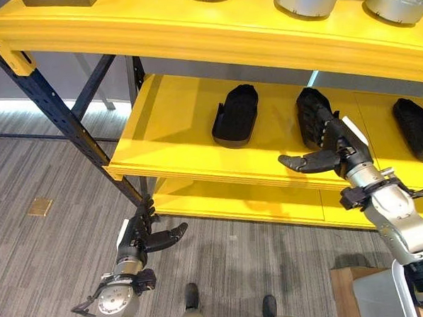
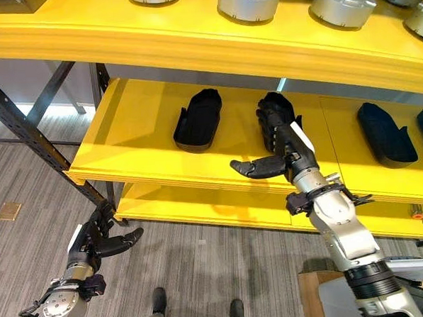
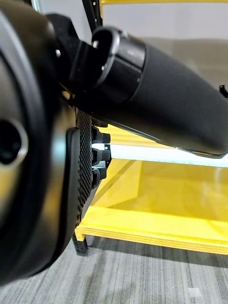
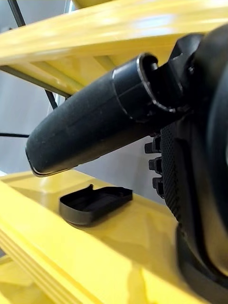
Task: Move parts from the plastic box to the shelf.
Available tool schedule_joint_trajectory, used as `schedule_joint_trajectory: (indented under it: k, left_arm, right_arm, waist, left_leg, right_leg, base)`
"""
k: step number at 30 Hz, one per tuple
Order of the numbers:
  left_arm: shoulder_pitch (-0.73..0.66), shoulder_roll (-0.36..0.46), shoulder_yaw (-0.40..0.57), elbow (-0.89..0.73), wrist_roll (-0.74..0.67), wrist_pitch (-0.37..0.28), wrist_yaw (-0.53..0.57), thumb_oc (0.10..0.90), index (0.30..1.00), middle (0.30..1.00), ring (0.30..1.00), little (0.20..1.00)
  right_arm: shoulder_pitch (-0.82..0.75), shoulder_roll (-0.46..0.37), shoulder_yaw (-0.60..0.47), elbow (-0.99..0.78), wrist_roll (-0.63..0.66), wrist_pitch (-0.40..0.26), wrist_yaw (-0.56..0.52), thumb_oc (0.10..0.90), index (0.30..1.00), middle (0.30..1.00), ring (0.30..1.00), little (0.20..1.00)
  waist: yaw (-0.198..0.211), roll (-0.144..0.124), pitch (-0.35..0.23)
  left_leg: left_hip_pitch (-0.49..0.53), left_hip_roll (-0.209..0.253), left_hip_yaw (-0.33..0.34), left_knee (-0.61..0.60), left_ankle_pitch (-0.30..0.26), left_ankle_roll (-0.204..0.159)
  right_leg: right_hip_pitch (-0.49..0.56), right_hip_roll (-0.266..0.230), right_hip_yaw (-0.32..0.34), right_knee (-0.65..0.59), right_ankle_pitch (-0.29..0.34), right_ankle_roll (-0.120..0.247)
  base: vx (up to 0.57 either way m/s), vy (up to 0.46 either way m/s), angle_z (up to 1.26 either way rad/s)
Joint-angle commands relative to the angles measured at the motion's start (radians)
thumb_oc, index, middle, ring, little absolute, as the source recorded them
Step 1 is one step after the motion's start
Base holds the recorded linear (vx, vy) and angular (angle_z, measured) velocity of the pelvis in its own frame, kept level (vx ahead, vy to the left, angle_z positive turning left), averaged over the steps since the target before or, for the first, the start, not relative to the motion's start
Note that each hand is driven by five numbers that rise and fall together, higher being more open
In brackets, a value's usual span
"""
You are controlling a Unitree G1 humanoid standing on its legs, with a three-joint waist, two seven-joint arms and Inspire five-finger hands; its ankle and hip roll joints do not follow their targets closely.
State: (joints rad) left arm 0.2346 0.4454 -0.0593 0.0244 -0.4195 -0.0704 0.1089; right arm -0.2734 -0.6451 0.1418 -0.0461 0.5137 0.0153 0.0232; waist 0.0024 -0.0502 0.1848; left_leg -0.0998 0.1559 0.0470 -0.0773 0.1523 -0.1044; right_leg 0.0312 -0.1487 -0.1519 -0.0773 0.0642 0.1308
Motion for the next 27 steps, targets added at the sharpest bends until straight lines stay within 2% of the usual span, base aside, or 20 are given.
schedule_joint_trajectory:
  k: [1, 11, 27]
  left_arm:
    - [-0.039, 0.010, -0.008, -0.042, 0.034, -0.081, 0.025, 0.900, 1.000, 1.000, 1.000, 1.000]
    - [-0.070, -0.018, -0.036, 0.010, 0.071, -0.085, 0.038, 0.900, 1.000, 1.000, 1.000, 1.000]
    - [-0.087, -0.053, -0.031, 0.083, 0.094, -0.117, 0.047, 0.900, 1.000, 1.000, 1.000, 1.000]
  right_arm:
    - [-0.052, 0.029, 0.002, -0.057, -0.008, -0.117, -0.034, 0.900, 1.000, 1.000, 1.000, 1.000]
    - [0.100, 0.171, -0.016, -0.086, -0.028, -0.144, -0.034, 0.900, 1.000, 1.000, 1.000, 1.000]
    - [0.280, 0.296, 0.000, -0.071, 0.023, -0.172, -0.007, 0.900, 1.000, 1.000, 1.000, 1.000]
  waist:
    - [0.007, -0.011, -0.107]
    - [-0.012, 0.000, -0.116]
    - [-0.031, -0.022, -0.120]
  left_leg:
    - [0.015, 0.093, 0.000, -0.010, -0.063, -0.022]
    - [0.029, 0.091, 0.013, -0.010, -0.074, -0.019]
    - [0.053, 0.080, 0.047, -0.010, -0.095, -0.008]
  right_leg:
    - [-0.017, -0.090, 0.015, 0.001, 0.018, 0.076]
    - [-0.011, -0.097, 0.023, -0.007, 0.015, 0.080]
    - [-0.028, -0.114, 0.053, -0.010, 0.036, 0.097]
  base:
    - [0.00, 0.019, -0.07]
    - [0.00, 0.001, -0.01]
    - [-0.01, 0.028, -0.08]
